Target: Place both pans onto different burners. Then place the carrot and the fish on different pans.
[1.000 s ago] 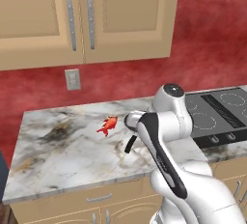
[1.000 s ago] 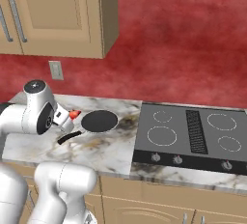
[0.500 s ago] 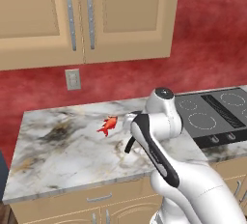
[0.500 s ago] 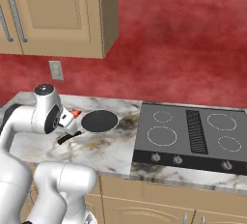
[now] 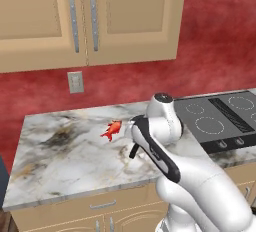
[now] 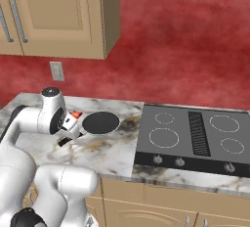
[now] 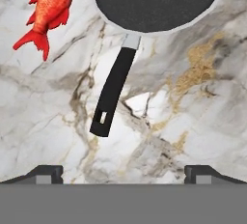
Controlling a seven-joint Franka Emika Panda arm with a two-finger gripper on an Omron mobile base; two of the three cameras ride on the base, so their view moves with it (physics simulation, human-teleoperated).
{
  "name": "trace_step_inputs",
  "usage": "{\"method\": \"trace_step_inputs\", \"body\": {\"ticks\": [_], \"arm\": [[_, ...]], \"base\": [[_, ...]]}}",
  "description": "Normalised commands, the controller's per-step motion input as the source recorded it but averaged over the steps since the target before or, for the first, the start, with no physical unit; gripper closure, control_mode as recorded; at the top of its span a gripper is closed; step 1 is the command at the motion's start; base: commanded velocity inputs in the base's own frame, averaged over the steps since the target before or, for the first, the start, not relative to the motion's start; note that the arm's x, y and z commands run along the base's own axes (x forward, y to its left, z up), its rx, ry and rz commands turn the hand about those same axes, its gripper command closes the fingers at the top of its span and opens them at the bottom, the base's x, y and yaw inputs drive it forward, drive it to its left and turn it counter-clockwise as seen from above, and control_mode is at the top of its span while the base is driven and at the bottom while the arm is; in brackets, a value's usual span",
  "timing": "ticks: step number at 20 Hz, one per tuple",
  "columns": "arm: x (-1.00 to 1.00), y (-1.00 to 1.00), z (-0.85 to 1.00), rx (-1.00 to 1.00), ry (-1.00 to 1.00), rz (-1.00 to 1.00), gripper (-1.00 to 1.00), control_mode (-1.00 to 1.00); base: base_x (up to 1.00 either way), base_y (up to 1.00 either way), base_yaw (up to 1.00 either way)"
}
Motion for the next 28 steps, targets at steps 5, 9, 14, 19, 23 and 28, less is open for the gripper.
{"method": "trace_step_inputs", "body": {"ticks": [5, 9, 14, 19, 23, 28], "arm": [[0.16, 0.12, -0.22, 0.00, 0.03, 0.00, -1.00, -1.00], [0.10, 0.01, -0.14, 0.00, 0.00, 0.00, -1.00, -1.00], [0.18, 0.00, -0.15, 0.00, 0.01, 0.00, -1.00, -1.00], [0.28, 0.00, -0.21, 0.00, 0.03, 0.00, -1.00, -1.00], [0.29, 0.00, -0.20, 0.00, 0.03, 0.00, -1.00, -1.00], [0.31, 0.00, -0.16, 0.00, 0.04, 0.00, -1.00, -1.00]], "base": [[0.00, 0.00, 0.00], [0.00, 0.00, 0.00], [0.00, 0.00, 0.00], [0.00, 0.00, 0.00], [0.00, 0.00, 0.00], [0.00, 0.00, 0.00]]}}
